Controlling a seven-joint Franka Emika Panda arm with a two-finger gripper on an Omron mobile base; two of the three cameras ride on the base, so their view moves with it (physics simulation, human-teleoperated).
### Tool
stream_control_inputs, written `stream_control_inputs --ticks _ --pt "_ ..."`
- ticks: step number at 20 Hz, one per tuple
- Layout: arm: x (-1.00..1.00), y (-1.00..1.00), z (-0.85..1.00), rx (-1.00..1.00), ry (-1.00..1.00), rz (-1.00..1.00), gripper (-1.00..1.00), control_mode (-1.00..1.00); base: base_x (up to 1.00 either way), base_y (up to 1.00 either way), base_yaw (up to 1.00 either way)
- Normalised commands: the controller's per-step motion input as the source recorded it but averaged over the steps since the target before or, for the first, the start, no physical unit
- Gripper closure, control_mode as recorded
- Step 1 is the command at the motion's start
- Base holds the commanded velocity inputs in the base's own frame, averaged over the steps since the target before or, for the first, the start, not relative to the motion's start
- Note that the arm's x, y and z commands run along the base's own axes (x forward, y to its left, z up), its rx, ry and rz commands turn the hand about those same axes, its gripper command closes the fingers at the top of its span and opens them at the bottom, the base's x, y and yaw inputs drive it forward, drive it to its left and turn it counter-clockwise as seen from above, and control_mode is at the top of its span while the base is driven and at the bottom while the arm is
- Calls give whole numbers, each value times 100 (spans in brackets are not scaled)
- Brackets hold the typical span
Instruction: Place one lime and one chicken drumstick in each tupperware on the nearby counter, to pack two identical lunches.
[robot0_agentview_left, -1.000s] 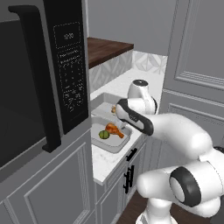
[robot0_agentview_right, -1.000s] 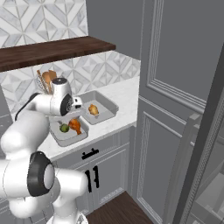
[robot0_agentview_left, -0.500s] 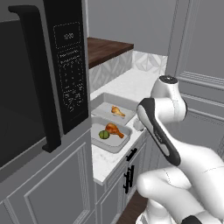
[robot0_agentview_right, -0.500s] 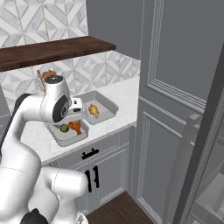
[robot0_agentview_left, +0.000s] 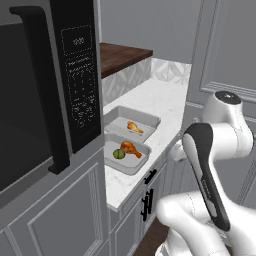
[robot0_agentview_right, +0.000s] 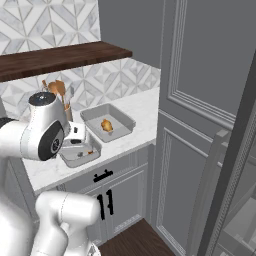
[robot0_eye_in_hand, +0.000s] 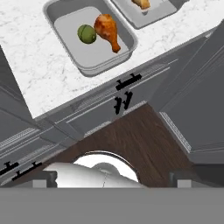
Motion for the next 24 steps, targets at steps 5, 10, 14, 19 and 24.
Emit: stream_control_inputs --ticks 5,10,14,19,24 --pt "-11 -2 0 0 -1 0 -100 -100 0 0 0" --pt "0 0 0 0 0 0 -100 100 -80 0 0" --pt "0 0 0 0 0 0 -100 100 -100 -9 -2" --pt "0 0 0 0 0 0 -100 100 -90 -46 -31" --pt "0 0 0 0 0 0 -100 100 -53 -66 -47"
